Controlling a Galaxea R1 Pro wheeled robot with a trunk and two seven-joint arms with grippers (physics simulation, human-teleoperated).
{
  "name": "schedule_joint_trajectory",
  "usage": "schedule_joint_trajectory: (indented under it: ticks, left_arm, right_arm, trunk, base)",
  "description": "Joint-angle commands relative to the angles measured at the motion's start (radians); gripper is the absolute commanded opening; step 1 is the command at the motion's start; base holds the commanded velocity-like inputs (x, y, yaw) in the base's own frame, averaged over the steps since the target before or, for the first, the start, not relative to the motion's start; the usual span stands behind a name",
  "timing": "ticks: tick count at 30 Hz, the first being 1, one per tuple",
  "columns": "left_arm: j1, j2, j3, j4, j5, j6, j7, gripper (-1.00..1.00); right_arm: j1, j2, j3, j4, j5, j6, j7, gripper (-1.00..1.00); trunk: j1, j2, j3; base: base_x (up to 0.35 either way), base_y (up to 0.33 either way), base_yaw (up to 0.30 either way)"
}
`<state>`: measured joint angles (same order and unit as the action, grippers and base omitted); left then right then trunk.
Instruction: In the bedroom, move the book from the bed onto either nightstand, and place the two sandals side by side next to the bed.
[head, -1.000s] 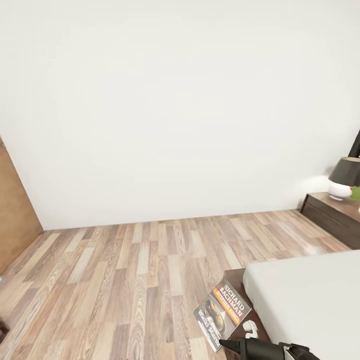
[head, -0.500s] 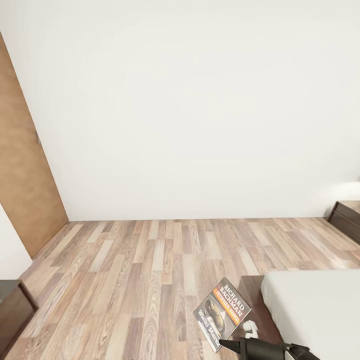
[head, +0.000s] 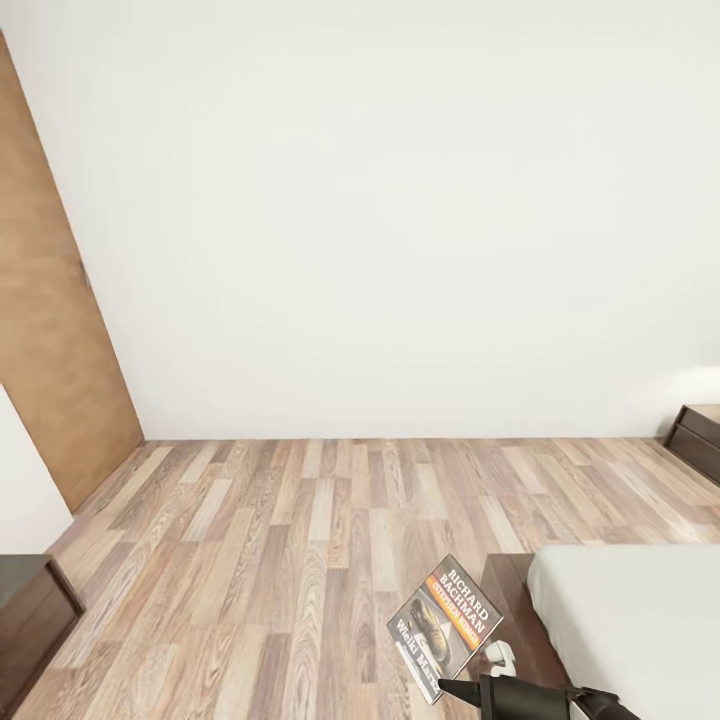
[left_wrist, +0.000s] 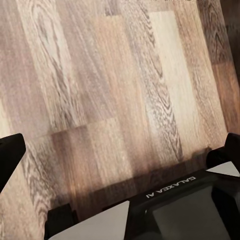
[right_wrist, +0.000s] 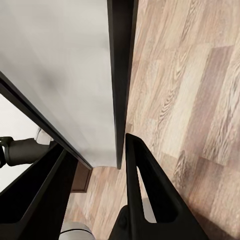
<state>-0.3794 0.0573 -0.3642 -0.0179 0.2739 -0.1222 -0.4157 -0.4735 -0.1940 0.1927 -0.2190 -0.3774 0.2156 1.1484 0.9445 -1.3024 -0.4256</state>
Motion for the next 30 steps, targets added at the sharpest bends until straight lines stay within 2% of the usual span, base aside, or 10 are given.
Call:
schedule_joint_trajectory:
  ticks: [1,9,22,30]
  left_arm:
    - [-0.001,0.000,-0.009,0.001,0.009,-0.004,-0.003,1.00]
    - [-0.001,0.000,-0.009,0.001,0.008,-0.004,-0.003,1.00]
    - [0.000,0.000,-0.009,0.001,0.008,-0.004,-0.003,1.00]
    - [0.000,0.000,-0.009,0.001,0.008,-0.004,-0.003,1.00]
  right_arm:
    - [-0.001,-0.001,0.007,-0.001,-0.010,0.010,0.001,-1.00]
    - [-0.001,-0.001,0.007,-0.001,-0.011,0.010,0.001,-1.00]
    - [-0.001,-0.001,0.007,0.000,-0.011,0.010,0.001,-1.00]
    - [-0.001,-0.001,0.007,-0.001,-0.011,0.010,0.001,-1.00]
  trunk:
    - [0.000,-0.001,-0.001]
    - [0.000,-0.001,0.000]
    - [0.000,-0.001,0.016]
    - [0.000,-0.001,0.017]
  base:
    - [0.000,0.000,0.039]
    - [0.000,0.000,0.011]
    - [0.007,0.000,0.000]
    - [0.268,0.000,0.000]
